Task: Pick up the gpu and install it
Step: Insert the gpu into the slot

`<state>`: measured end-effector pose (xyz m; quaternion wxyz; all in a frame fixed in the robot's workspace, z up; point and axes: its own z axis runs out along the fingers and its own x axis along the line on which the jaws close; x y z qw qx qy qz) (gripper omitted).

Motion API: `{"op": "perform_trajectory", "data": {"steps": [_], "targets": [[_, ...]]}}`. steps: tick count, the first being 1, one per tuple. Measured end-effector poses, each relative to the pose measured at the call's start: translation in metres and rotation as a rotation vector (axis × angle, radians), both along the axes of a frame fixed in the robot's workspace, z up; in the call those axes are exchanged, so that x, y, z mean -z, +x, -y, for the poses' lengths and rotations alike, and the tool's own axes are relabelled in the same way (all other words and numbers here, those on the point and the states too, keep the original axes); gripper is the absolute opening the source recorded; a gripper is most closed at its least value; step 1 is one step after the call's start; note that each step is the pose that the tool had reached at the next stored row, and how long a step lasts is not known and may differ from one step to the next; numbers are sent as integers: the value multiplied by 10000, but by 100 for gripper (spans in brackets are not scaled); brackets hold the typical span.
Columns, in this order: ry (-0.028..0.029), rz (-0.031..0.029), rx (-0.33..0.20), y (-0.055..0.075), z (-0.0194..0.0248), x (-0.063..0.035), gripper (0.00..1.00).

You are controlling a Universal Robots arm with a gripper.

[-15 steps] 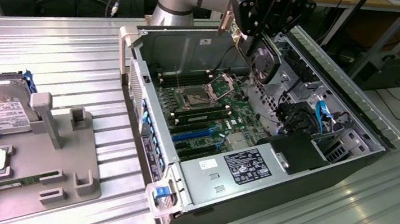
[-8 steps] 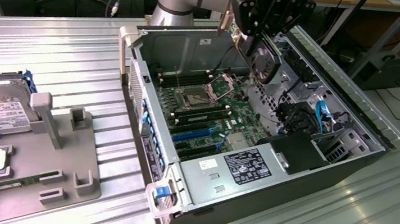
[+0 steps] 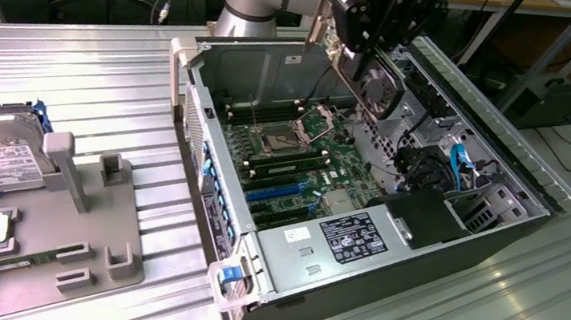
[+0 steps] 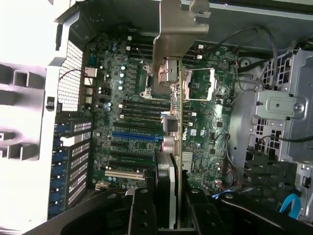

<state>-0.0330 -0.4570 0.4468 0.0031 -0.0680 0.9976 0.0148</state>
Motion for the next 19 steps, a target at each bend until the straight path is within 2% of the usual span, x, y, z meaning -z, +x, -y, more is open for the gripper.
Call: {"op": "perform_trajectory", "data": {"steps": [9,11,19], "targets": [[1,0,-1448,0,0,0,28],[2,1,-2066,0,0,1,28],[1,0,-3655,0,0,1,28]]}}
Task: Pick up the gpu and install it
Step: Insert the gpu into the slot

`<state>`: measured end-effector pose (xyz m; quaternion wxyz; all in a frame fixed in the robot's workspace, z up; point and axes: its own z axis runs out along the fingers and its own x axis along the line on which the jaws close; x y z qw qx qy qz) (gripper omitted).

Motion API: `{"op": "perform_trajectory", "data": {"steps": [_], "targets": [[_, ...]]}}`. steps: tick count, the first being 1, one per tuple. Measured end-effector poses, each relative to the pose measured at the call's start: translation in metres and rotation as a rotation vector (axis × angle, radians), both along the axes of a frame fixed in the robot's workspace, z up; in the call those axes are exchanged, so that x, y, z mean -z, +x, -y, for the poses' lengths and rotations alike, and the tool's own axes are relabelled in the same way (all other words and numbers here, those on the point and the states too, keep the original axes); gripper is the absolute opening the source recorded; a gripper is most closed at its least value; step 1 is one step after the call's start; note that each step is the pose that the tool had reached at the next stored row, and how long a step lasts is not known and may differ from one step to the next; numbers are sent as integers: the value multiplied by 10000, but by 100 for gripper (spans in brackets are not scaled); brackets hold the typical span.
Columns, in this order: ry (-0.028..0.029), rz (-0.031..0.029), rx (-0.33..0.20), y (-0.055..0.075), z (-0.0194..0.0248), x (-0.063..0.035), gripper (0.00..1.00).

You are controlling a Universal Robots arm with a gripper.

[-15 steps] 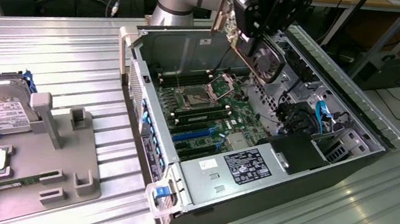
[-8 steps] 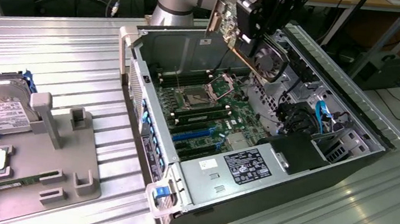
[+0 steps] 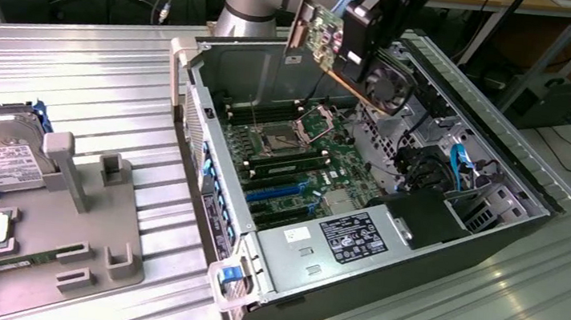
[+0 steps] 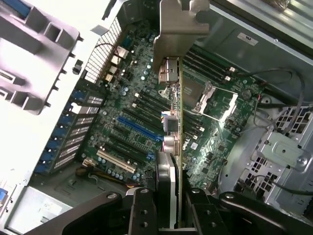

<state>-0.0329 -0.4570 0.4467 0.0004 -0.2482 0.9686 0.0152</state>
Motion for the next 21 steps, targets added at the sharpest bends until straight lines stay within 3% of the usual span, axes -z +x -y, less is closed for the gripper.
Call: {"op": "perform_trajectory", "data": {"steps": [21], "targets": [[0,0,-2764,0,0,0,28]]}}
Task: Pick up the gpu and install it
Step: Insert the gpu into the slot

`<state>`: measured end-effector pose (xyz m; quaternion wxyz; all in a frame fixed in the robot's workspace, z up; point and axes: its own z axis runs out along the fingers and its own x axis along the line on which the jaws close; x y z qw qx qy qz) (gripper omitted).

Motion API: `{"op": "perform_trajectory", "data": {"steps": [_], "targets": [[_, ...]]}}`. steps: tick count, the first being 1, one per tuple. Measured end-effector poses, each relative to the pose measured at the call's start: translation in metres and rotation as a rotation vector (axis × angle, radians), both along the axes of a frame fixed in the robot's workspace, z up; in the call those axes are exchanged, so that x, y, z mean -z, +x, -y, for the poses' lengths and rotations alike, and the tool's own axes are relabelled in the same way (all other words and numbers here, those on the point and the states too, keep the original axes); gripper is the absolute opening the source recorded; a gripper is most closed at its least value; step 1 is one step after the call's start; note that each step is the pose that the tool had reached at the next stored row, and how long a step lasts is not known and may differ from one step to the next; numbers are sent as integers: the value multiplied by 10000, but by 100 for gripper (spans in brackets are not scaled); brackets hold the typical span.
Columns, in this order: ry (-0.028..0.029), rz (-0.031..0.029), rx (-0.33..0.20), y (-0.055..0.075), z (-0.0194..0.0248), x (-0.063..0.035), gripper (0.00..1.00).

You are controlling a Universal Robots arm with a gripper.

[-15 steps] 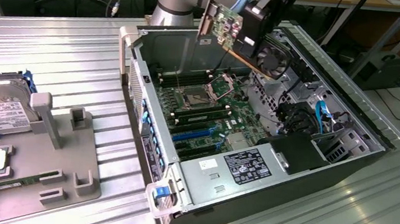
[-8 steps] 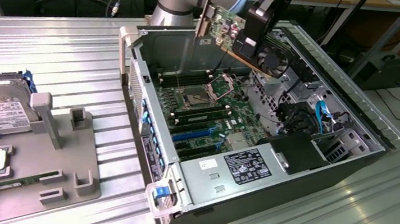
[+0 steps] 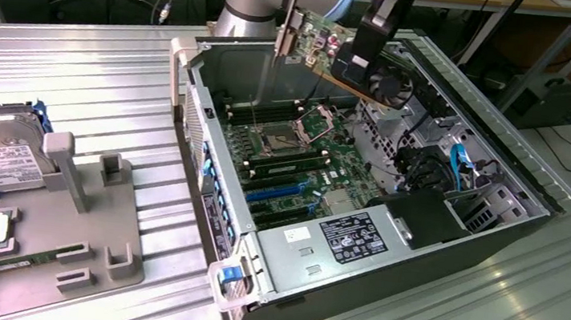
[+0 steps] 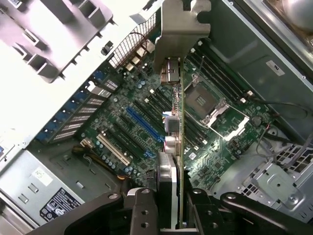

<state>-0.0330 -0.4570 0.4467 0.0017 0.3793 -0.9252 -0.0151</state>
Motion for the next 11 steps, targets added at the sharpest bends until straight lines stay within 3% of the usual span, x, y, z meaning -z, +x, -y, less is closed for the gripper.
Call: {"op": "perform_trajectory", "data": {"steps": [11], "targets": [[1,0,-1303,0,0,0,28]]}}
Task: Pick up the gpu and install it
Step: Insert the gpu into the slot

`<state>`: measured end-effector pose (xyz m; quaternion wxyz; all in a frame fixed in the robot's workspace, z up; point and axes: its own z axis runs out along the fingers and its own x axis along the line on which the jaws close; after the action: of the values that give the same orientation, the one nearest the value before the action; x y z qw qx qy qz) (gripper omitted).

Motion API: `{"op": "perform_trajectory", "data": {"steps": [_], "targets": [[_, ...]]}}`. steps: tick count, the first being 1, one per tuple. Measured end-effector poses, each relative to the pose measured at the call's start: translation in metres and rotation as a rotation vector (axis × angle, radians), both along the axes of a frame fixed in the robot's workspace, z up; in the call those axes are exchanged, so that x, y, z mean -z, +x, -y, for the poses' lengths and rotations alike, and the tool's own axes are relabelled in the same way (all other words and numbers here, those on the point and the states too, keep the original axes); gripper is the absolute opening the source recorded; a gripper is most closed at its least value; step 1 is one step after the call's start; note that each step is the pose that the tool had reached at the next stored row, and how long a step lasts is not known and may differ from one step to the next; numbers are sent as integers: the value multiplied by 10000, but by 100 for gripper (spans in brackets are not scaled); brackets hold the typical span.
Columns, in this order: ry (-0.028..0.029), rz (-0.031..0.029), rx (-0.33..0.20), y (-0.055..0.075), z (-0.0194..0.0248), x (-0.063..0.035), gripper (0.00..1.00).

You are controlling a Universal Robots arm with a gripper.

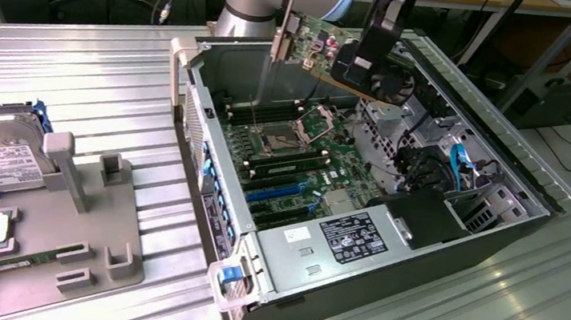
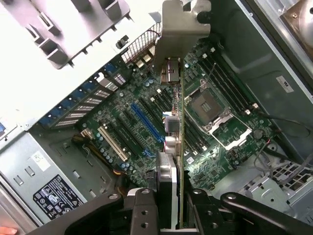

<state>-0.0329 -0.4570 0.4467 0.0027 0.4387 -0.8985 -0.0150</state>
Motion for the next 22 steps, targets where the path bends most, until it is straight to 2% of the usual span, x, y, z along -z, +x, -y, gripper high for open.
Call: {"op": "perform_trajectory", "data": {"steps": [22], "targets": [[1,3,-2668,8,0,3,28]]}}
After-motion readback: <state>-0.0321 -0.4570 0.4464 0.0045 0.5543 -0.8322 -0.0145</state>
